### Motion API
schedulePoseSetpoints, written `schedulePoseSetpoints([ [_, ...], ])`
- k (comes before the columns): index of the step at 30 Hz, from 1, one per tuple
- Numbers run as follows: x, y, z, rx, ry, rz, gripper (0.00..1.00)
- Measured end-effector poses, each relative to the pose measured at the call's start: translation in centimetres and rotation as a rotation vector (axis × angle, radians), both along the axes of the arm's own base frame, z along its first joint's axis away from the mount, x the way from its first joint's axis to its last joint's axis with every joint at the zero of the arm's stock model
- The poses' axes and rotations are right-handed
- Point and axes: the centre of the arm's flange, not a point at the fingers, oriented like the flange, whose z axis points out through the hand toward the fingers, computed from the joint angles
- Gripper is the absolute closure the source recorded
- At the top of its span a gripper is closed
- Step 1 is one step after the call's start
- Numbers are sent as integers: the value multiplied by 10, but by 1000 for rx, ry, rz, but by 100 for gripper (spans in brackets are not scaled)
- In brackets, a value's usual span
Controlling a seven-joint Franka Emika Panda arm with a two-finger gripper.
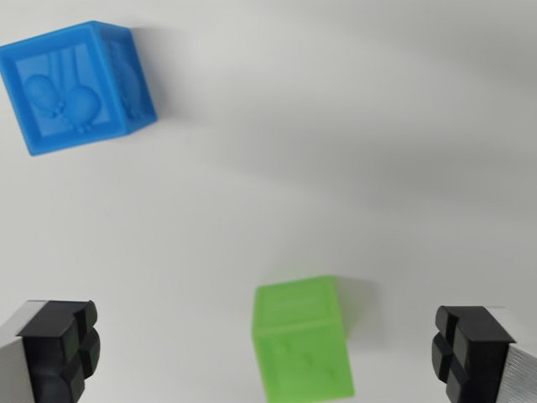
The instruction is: Stack cube
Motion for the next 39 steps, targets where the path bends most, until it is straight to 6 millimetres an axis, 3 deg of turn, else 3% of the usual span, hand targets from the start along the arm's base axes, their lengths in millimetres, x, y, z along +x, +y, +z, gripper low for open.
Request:
schedulePoseSetpoints([
  [33,23,109,-92,-1,-10,273,0],
  [39,23,116,-108,2,-11,290,0],
])
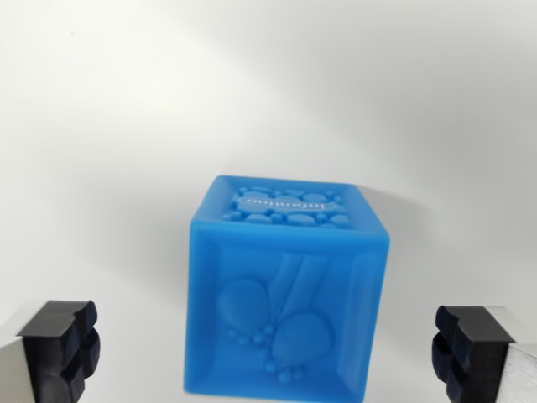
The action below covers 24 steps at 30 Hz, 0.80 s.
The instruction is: Stack cube
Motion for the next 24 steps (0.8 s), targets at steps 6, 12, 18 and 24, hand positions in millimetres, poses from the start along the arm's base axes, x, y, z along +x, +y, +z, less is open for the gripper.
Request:
schedulePoseSetpoints([
  [6,0,-3,-28,0,2,-3,0],
  [12,0,-2,-45,0,2,-2,0],
  [18,0,-2,-51,0,1,-2,100],
  [24,1,-2,-50,0,0,-2,100],
])
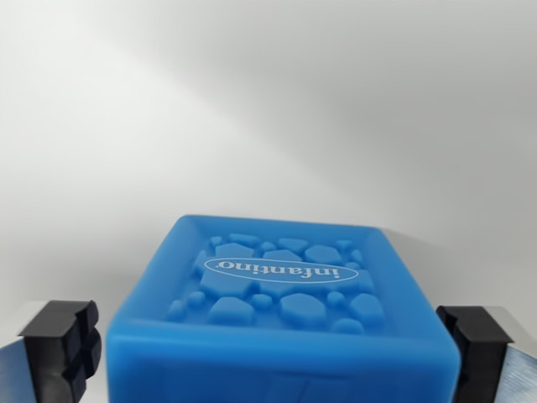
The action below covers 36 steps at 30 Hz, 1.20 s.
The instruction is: Stack cube
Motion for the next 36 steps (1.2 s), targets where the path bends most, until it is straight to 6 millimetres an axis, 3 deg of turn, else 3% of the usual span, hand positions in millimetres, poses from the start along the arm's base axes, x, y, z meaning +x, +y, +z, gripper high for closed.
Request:
schedulePoseSetpoints([
  [30,0,0,0,0,0,0,100],
  [36,1,0,8,0,-3,0,100],
])
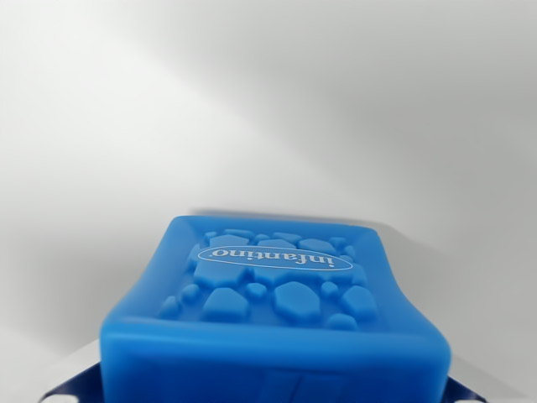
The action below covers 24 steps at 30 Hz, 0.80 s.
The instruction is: Stack cube
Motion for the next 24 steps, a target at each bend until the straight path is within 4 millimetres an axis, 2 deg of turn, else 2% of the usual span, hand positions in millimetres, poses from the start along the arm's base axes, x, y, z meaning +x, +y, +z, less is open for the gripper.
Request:
schedulePoseSetpoints([
  [9,1,0,19,-2,-4,1,100],
  [20,1,0,52,-5,-8,4,100],
  [24,-3,-3,55,-7,-5,3,100],
])
